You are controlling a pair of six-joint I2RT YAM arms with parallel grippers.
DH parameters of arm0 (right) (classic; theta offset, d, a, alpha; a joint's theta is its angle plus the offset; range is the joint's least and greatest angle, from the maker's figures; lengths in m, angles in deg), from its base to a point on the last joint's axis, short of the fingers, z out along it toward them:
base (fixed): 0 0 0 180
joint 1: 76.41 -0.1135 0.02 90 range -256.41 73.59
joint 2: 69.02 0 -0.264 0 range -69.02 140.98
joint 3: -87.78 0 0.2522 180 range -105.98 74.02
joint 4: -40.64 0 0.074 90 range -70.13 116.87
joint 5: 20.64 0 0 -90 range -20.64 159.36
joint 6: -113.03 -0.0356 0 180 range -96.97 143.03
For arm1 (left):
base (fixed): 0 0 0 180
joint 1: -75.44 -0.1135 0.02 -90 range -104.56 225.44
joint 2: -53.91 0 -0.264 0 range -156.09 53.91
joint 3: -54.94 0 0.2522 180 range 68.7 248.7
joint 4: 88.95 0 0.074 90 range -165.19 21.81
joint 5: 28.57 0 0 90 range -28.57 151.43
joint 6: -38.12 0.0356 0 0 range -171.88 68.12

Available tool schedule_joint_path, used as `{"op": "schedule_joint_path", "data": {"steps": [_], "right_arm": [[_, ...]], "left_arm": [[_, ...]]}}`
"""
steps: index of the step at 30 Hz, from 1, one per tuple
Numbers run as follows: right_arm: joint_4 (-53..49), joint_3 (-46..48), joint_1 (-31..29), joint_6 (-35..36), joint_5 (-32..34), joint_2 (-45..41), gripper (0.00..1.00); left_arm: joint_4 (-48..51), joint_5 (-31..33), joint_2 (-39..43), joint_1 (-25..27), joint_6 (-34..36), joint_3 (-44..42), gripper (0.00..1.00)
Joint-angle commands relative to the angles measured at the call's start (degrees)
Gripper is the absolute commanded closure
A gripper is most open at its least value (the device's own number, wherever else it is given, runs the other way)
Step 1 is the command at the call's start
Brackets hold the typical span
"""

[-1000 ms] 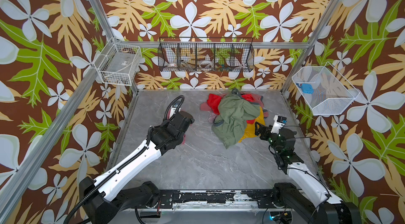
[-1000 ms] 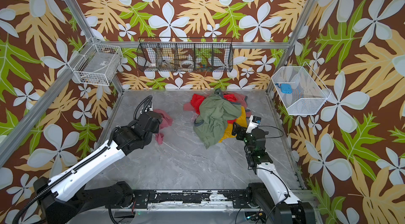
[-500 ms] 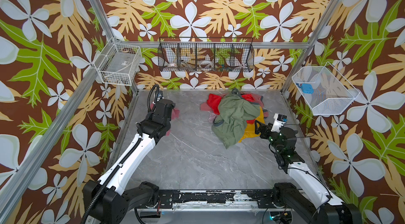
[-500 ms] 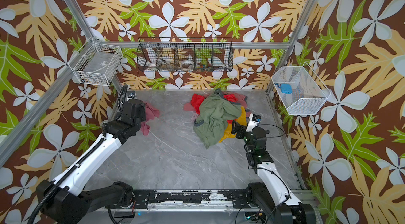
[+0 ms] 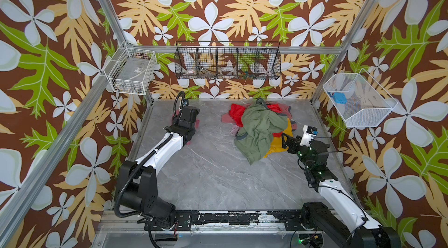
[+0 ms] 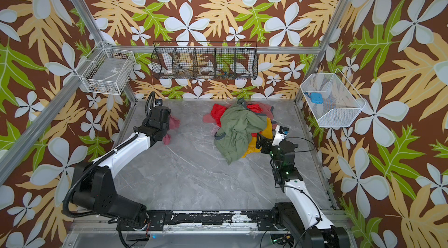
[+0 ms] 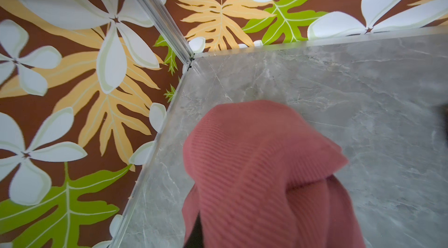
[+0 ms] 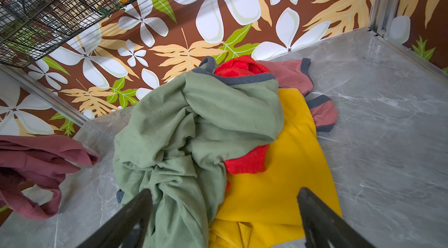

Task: Pick out a specific cloth from the pile
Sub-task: 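Carry the pink cloth farther from the robot beside the pile, then lower the pink cloth onto the table and release it with left gripper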

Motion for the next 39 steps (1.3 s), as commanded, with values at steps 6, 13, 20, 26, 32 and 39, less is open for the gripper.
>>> {"op": "schedule_joint_path", "data": {"steps": [6, 13, 20, 26, 32, 39], "right_arm": [[-1.56, 0.37, -0.02, 1.0, 1.85, -1.29, 0.07], [-0.29, 1.72, -0.08, -0.2, 1.87, -0.42, 0.07], [-0.45, 1.28, -0.04, 0.06, 1.82, 0.2, 0.07], [-1.28, 1.45, -0.07, 0.27, 2.48, -0.19, 0.07], [-2.81, 1.54, -0.1, 1.32, 3.95, -1.45, 0.06], [-3.08, 1.28, -0.08, 1.71, 4.24, -1.12, 0.06]], "left_arm": [[2.99, -2.3, -8.23, 0.12, -10.01, -0.22, 1.0], [4.54, -8.85, -6.96, 1.58, -17.79, -4.57, 1.0], [5.07, -15.83, -8.9, 1.67, -20.63, -6.13, 0.68], [7.29, -16.18, -11.5, 1.72, -21.31, -4.04, 0.46], [7.61, -15.52, -7.13, 2.33, -22.46, -6.17, 0.38], [11.29, -12.05, -0.2, 4.47, -22.15, -7.23, 0.3]]}}
